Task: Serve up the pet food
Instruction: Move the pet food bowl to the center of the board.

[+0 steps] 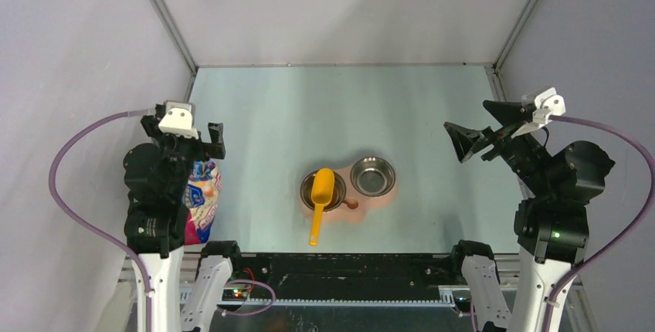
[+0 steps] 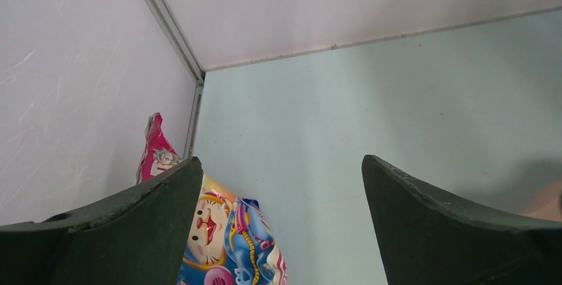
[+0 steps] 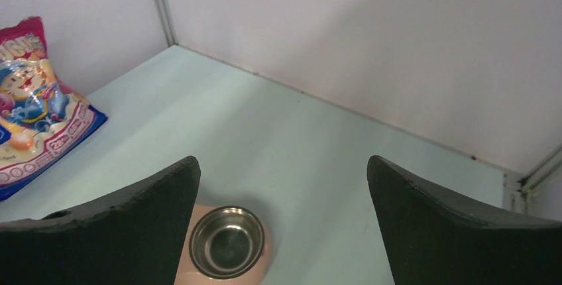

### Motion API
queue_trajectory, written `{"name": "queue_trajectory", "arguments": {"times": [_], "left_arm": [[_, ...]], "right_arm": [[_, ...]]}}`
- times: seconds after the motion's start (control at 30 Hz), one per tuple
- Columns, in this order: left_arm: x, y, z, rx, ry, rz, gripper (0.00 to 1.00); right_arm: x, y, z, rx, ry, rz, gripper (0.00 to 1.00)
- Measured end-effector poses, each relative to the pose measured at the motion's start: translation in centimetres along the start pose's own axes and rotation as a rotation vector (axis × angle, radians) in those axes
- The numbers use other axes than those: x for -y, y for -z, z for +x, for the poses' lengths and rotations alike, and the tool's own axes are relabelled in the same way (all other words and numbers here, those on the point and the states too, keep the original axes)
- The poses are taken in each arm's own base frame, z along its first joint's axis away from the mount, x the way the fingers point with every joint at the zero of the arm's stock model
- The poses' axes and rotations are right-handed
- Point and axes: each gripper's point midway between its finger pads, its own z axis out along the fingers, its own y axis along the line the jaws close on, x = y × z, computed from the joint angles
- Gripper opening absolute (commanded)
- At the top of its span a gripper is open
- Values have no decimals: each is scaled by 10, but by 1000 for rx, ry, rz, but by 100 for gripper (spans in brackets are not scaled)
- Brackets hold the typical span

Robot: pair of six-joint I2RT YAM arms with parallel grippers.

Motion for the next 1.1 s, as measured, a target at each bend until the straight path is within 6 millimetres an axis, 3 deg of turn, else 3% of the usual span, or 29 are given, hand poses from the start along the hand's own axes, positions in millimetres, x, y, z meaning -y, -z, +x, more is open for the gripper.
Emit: {"name": "queue_trajectory", "arguments": {"times": [0.2,0.43,0.63,1.1], "left_arm": [[2,-9,5,-23,20,11,98],[3,-26,37,-111,24,3,98],[5,-36,50,-140,22,8,98],[1,-68,95,-264,6,-25,98]], "right_arm": [[-10,-9,18,-42,-29,-93,100],[-18,-16,50,-96,4,-186,100],[-16,-26,75,-147,-16,-219,100],[-18,-48,110,-205,-53,-263,100]]}}
